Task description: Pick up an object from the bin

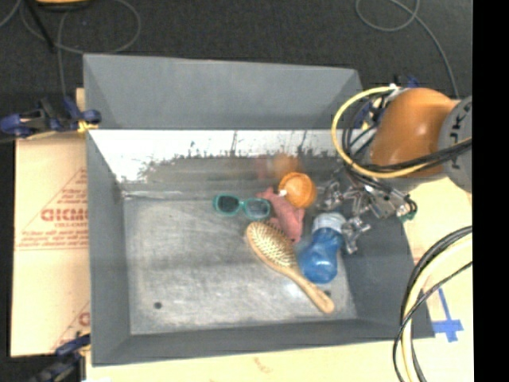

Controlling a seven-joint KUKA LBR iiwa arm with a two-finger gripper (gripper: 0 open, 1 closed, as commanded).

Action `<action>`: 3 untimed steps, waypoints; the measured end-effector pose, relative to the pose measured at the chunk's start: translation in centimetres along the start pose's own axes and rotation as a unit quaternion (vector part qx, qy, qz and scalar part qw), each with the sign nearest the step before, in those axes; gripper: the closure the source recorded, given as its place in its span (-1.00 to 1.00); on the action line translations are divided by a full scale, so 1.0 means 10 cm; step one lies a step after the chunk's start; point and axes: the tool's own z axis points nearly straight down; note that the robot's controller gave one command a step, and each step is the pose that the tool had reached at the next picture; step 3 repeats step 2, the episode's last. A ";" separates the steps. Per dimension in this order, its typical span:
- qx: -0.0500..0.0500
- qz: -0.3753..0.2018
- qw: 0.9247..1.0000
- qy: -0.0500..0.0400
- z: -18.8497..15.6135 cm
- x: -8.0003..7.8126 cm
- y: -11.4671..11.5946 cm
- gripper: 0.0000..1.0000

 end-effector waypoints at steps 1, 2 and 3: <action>0.000 0.000 1.000 0.000 0.00 0.00 0.00 1.00; 0.000 0.000 1.000 0.000 0.00 0.00 0.00 1.00; 0.000 0.000 1.000 0.000 0.00 0.00 0.00 1.00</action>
Offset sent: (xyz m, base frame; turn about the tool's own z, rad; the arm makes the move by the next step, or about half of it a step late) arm 0.0075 0.0158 -0.0286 -0.4781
